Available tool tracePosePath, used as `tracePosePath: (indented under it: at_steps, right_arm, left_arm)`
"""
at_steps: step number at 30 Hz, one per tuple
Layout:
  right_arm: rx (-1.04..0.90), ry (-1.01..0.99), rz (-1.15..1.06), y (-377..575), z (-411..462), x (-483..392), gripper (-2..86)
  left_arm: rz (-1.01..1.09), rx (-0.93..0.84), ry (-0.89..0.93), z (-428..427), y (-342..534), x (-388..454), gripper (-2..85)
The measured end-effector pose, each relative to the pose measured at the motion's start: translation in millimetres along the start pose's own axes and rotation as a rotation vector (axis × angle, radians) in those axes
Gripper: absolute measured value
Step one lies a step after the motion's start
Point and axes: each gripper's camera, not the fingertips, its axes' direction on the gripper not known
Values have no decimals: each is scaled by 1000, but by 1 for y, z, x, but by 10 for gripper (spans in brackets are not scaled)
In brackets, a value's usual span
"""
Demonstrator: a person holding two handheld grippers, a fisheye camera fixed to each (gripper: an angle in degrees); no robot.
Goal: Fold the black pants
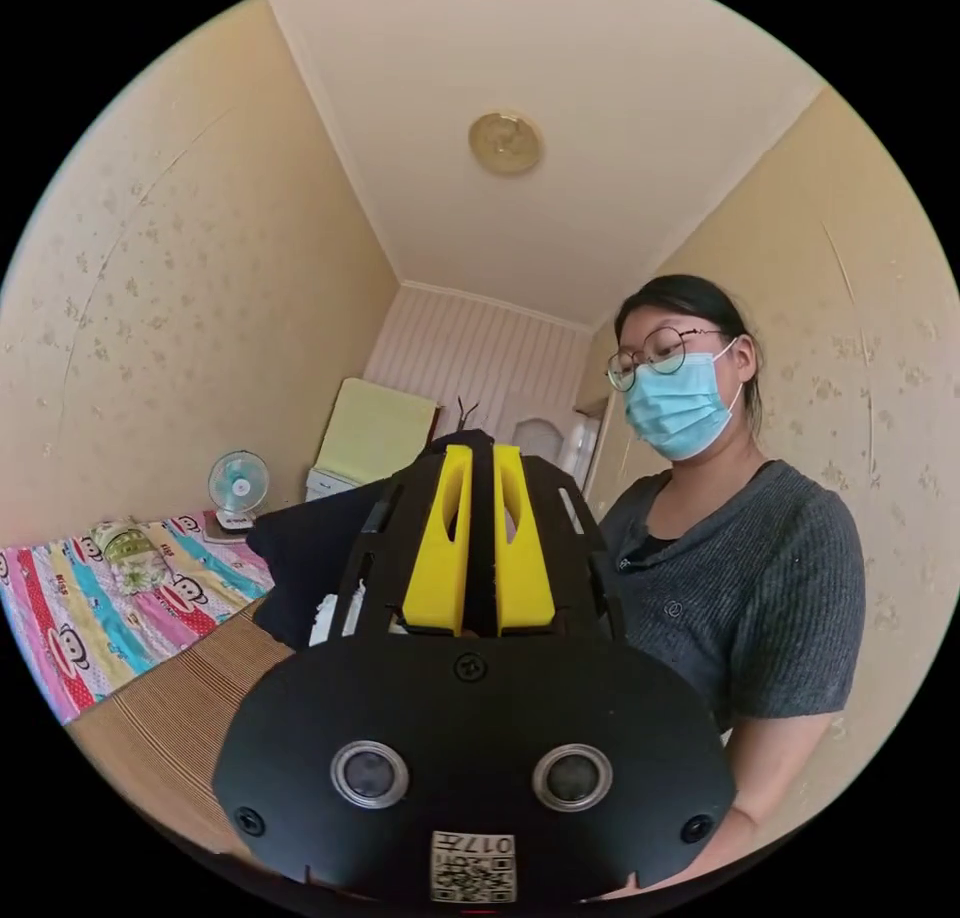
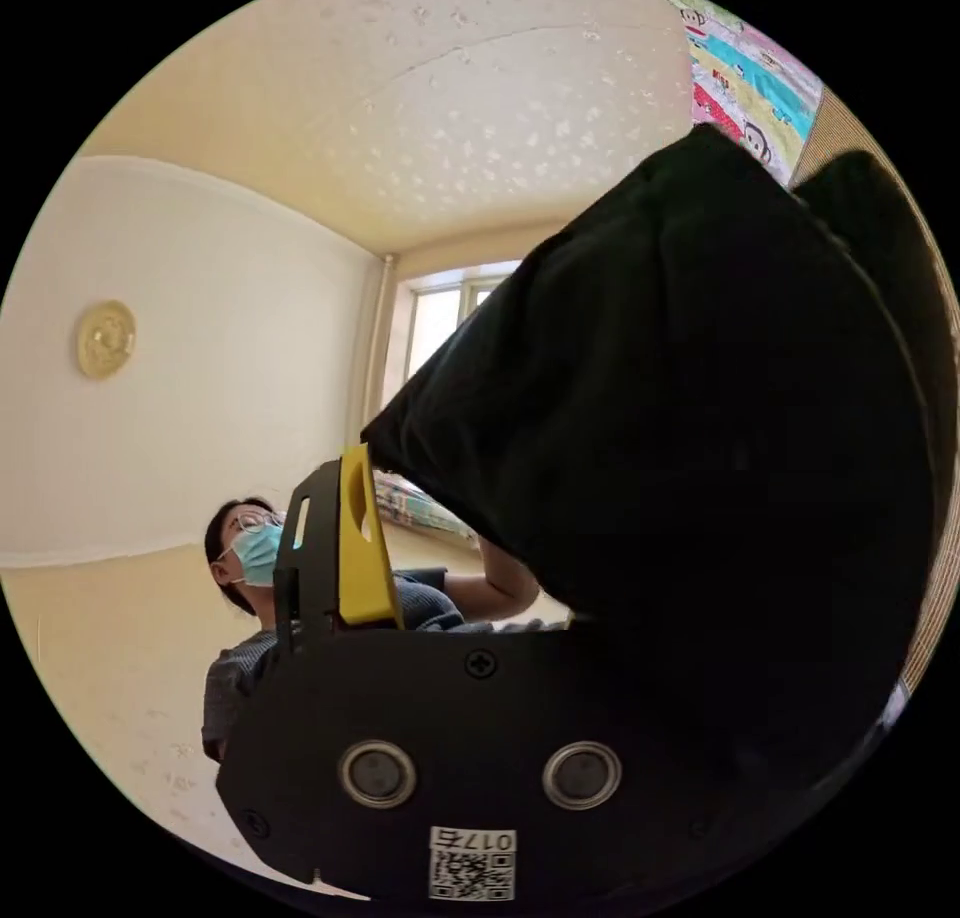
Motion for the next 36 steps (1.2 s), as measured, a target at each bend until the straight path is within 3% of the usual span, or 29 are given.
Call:
tracePosePath:
  at_steps: [2, 4, 8, 13, 17, 20, 26, 29, 36]
  right_arm:
    - [54, 38, -42, -3, -17, -8, 119]
    - [75, 58, -137, -13, -32, -32, 72]
    - [20, 211, -403, -24, -32, -110, 47]
    - [-25, 450, -764, -19, -9, -245, 56]
    - [54, 262, -927, -12, -18, -303, 62]
    - [46, 108, -1070, -3, -20, -339, 63]
    - [-147, 73, -1196, 8, 17, -372, 69]
    - [-338, 34, -1206, 14, 51, -363, 68]
    - [-652, -457, -1090, 25, 106, -302, 61]
  left_arm:
    - [11, -79, 130, 40, 5, -1, 28]
    - [-58, -135, 132, 63, 7, -8, 31]
    - [-253, -232, -7, 86, 12, -33, 40]
    - [-462, -209, -125, 83, 34, -65, 43]
    - [-582, -172, -224, 63, 62, -103, 50]
    - [-681, -111, -196, 51, 85, -125, 52]
    - [-743, 100, -59, 28, 105, -145, -3]
    - [-735, 112, -98, 21, 102, -147, -1]
    - [-721, 82, -60, 34, 93, -156, 54]
